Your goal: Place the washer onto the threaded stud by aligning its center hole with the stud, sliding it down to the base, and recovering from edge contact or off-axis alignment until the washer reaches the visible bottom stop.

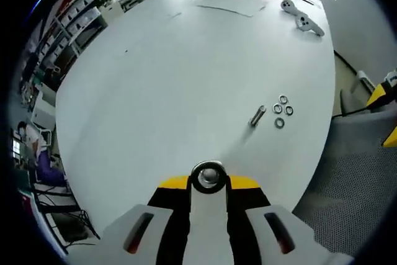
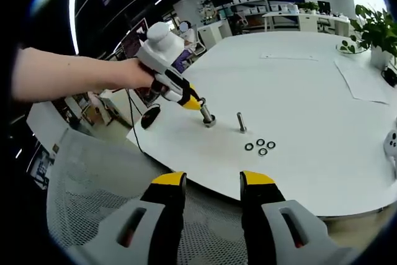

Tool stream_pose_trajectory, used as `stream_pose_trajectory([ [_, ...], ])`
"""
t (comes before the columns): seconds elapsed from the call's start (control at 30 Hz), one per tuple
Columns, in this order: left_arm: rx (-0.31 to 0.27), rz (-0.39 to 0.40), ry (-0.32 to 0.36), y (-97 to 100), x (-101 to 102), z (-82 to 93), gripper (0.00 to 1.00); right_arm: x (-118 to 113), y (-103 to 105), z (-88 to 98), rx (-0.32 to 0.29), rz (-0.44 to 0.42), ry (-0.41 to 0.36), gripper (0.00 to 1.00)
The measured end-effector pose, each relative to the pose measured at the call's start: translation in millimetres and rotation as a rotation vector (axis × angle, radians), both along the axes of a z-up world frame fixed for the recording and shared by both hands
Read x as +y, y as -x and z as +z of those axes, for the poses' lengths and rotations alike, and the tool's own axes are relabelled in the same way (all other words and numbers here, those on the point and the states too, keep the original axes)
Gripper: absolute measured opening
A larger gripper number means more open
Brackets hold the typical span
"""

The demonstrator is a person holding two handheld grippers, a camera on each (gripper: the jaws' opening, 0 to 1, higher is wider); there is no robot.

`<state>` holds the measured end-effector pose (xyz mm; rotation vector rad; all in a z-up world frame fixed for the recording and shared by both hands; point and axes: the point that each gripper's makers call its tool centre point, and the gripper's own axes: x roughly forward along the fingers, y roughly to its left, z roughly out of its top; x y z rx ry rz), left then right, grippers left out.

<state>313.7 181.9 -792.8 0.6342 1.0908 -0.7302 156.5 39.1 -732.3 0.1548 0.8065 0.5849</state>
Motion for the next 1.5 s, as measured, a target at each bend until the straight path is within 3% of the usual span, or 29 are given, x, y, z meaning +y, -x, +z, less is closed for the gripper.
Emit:
stream_pose_trajectory([
  [0.4,0.034,-0.036,-0.047,-0.6,-3.5,-17.7,0.19,0.3,-0.1,0.2,0.0,0.0,-0.002,0.37],
  [0.97,0.091,-0.041,-0.099,1.1,-2.3,-58.4,0.19,-1.5,-1.4,0.2,-0.001,-0.008,0.002,0.36],
  [1.37,0.094,-0.019,-0.064,2.1,-2.8,-56.6,0.22,-0.1,-0.6,-0.5,0.003,0.001,0.004,0.36],
  [1.5,0.07,-0.003,-0.042,1.5,-2.7,-55.2,0.28,0.6,-0.2,-0.6,0.003,0.006,0.004,0.36],
])
